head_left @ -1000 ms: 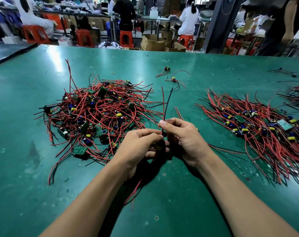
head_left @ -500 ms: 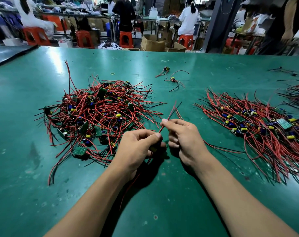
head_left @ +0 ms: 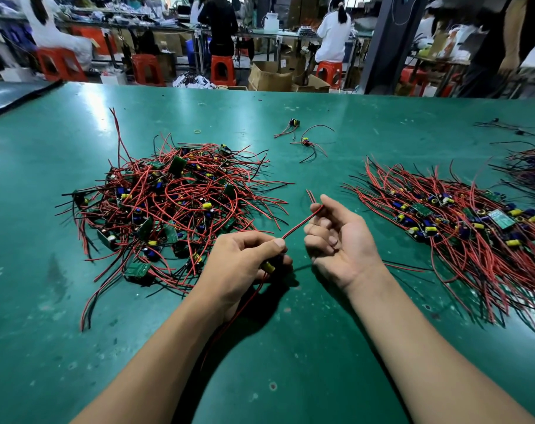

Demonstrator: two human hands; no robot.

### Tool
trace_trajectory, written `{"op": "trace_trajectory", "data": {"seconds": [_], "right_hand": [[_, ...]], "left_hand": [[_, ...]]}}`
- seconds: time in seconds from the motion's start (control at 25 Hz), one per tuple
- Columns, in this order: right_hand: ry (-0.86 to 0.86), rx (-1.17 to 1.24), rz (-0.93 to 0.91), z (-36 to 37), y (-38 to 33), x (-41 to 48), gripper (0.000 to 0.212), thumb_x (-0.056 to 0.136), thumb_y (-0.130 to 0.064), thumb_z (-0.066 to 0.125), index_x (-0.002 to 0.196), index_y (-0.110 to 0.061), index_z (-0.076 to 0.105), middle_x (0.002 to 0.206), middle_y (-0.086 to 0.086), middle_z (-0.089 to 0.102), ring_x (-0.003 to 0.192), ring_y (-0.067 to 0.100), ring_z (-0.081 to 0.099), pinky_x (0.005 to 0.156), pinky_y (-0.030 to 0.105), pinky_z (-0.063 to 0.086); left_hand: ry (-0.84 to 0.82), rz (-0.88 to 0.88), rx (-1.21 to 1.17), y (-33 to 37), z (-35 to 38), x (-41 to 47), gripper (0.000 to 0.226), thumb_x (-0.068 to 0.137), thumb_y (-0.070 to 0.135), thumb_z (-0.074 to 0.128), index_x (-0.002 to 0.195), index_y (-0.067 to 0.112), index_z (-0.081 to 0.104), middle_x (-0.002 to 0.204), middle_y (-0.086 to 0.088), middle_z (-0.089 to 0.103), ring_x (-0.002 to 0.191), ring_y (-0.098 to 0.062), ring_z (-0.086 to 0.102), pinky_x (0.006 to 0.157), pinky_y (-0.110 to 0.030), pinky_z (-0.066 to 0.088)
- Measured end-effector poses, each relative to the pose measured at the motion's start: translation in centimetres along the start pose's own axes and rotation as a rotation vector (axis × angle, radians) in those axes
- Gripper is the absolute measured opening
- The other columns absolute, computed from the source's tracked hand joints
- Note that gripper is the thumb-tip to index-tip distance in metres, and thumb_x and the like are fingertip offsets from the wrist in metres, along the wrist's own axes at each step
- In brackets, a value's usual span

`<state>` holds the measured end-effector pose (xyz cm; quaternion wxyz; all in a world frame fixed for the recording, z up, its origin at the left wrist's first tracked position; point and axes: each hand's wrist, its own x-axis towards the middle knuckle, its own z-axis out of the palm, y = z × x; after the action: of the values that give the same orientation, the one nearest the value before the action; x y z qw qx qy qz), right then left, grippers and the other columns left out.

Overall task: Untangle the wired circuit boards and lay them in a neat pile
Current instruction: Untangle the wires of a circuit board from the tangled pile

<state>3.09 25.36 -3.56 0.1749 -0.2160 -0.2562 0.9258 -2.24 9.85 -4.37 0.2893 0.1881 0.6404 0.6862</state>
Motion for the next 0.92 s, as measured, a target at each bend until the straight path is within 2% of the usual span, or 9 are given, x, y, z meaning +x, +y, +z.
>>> {"op": "trace_trajectory", "data": {"seconds": [0.12, 0.2, 0.36, 0.44, 0.56, 0.72, 0.8, 0.92], "right_hand": [[-0.038, 0.007, 0.032, -0.1, -0.2, -0.1, 0.021, 0.082, -0.018, 0.064, 0.066, -0.005, 0.061, 0.051, -0.005, 0.032, 0.031, 0.004, 0.022, 0.026, 0.016, 0.019], [-0.036, 0.015, 0.007, -0.3, -0.4, 0.0, 0.018, 0.079, -0.018, 0.066, 0.068, -0.004, 0.062, 0.052, -0.005, 0.033, 0.032, 0.004, 0.023, 0.028, 0.015, 0.019], [-0.032, 0.086, 0.004, -0.8, -1.0, 0.2, 0.022, 0.079, -0.017, 0.065, 0.060, -0.005, 0.062, 0.050, -0.005, 0.030, 0.032, 0.005, 0.022, 0.028, 0.015, 0.016], [-0.053, 0.102, 0.020, -0.8, -0.9, 0.2, 0.020, 0.079, -0.018, 0.066, 0.064, -0.006, 0.061, 0.049, -0.006, 0.031, 0.031, 0.004, 0.023, 0.028, 0.014, 0.016], [-0.043, -0.096, -0.042, -0.7, -0.3, 0.3, 0.021, 0.079, -0.027, 0.069, 0.082, -0.008, 0.061, 0.054, -0.006, 0.031, 0.033, 0.004, 0.023, 0.029, 0.013, 0.018], [-0.143, -0.559, -0.082, -0.6, 1.8, 0.0, 0.042, 0.072, -0.025, 0.076, 0.104, -0.002, 0.063, 0.062, -0.004, 0.036, 0.040, 0.001, 0.026, 0.034, 0.013, 0.021], [-0.172, -0.663, -0.076, -0.4, 2.5, -0.2, 0.037, 0.073, -0.021, 0.077, 0.100, 0.001, 0.066, 0.058, -0.002, 0.044, 0.040, 0.002, 0.028, 0.034, 0.013, 0.024], [-0.095, -0.569, -0.096, -0.2, 2.0, -0.1, 0.016, 0.081, -0.012, 0.072, 0.091, -0.001, 0.066, 0.058, -0.004, 0.048, 0.039, 0.001, 0.028, 0.034, 0.013, 0.023]], "left_hand": [[-0.003, -0.006, -0.012, 0.0, -0.1, 0.0, 0.014, 0.087, 0.008, 0.068, 0.074, 0.005, 0.072, 0.071, -0.016, 0.072, 0.065, -0.023, 0.068, 0.058, -0.027, 0.053], [0.003, -0.010, -0.018, 0.0, -0.2, -0.1, 0.015, 0.088, 0.007, 0.068, 0.073, 0.005, 0.072, 0.071, -0.016, 0.072, 0.061, -0.020, 0.067, 0.052, -0.022, 0.052], [-0.012, -0.019, -0.012, 0.0, -0.2, 0.0, 0.017, 0.088, 0.007, 0.067, 0.071, 0.006, 0.072, 0.070, -0.015, 0.071, 0.060, -0.020, 0.064, 0.049, -0.019, 0.049], [-0.014, -0.026, -0.026, 0.0, -0.3, 0.0, 0.016, 0.088, 0.006, 0.067, 0.073, 0.005, 0.071, 0.070, -0.016, 0.071, 0.060, -0.019, 0.064, 0.048, -0.019, 0.049], [0.000, -0.040, -0.053, 0.1, -0.5, 0.0, 0.014, 0.089, 0.007, 0.067, 0.076, 0.002, 0.070, 0.073, -0.017, 0.071, 0.061, -0.020, 0.065, 0.052, -0.022, 0.053], [0.015, -0.050, -0.099, 0.2, -0.4, 0.0, 0.016, 0.091, 0.007, 0.065, 0.075, 0.004, 0.069, 0.073, -0.018, 0.071, 0.060, -0.020, 0.067, 0.050, -0.024, 0.054], [0.006, -0.047, -0.112, 0.2, -0.5, 0.0, 0.016, 0.091, 0.007, 0.064, 0.076, 0.004, 0.069, 0.073, -0.018, 0.071, 0.062, -0.021, 0.068, 0.054, -0.027, 0.057], [-0.016, -0.052, -0.107, 0.3, -0.7, 0.0, 0.015, 0.090, 0.007, 0.065, 0.075, 0.005, 0.070, 0.073, -0.017, 0.071, 0.062, -0.020, 0.068, 0.056, -0.025, 0.056]]}}
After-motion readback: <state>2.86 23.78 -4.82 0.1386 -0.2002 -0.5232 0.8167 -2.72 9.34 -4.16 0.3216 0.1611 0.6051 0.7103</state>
